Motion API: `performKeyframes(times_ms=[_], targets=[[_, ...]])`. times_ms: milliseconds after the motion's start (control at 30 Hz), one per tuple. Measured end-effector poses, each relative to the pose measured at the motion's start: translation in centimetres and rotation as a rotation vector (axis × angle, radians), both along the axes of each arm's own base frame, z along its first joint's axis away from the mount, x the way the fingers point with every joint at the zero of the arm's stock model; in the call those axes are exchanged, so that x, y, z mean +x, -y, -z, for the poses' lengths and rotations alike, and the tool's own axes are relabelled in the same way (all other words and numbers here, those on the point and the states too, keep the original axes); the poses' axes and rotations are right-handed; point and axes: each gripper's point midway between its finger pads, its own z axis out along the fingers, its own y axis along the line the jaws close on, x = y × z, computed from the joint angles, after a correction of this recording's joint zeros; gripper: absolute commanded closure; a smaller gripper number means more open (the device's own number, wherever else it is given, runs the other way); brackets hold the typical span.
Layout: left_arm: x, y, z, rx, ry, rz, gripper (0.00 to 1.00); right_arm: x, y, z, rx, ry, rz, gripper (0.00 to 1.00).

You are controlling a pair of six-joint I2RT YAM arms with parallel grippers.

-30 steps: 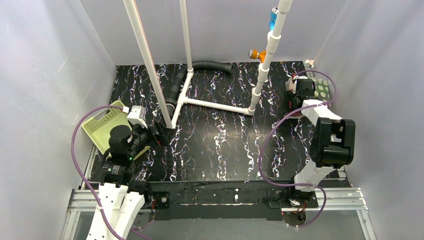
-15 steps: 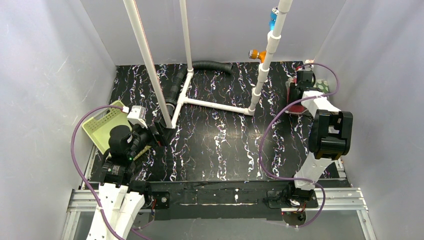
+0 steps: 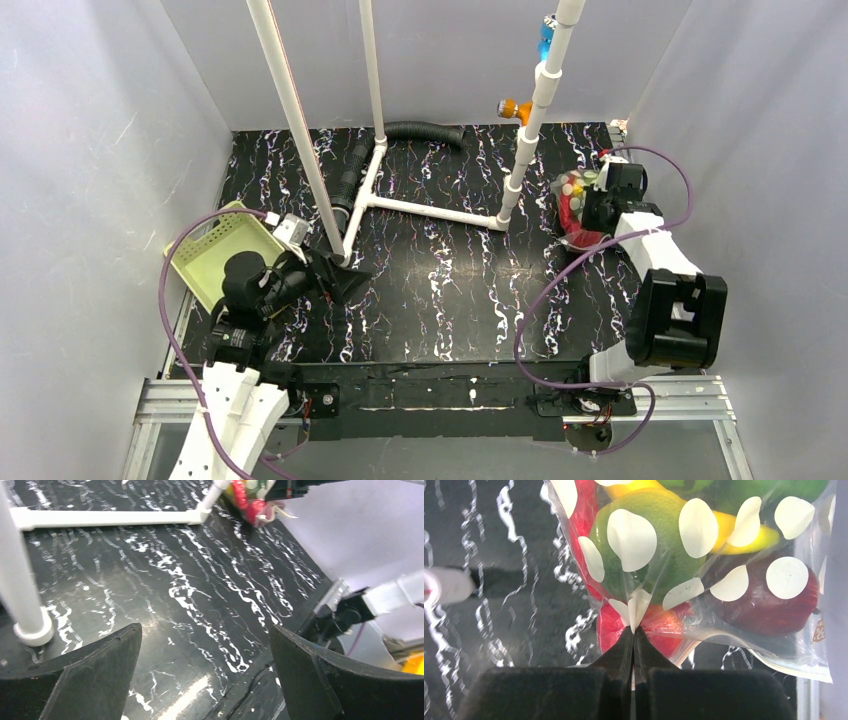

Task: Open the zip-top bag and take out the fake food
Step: Pick up the zipper food storage bag at the center of the board.

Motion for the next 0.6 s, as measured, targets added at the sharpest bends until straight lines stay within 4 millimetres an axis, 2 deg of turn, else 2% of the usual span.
performKeyframes(times_ms=[167,200,400,500,600], targets=[[-2.3,2.4,-0.4,-0.026,0.057,0.145,0.01,-3.1,-2.6,-1.3,0.099,0.001,-0.086,0.99],[-2.9,2.9,-0.5,-0.029,0.067,0.175,0.04,-3.6,-3.0,-1.6,0.113,0.001,-0.098,0.99],[-6.2,6.1,-0.3,-0.018,0.095,0.366,0.05,-8.0,-6.4,-5.3,0.227,0.034,-0.232,0.99],[-7.5,7.8,0.7,0.015,0.078,0.445,0.05,-10.0,-7.6,-5.7,0.240,0.020,-0.307,0.99],[-9.4,10.5,2.7,0.117,0.074,0.548,0.04,-12.4,-8.6,-5.4,0.240,-0.017,-0.404,0.99]])
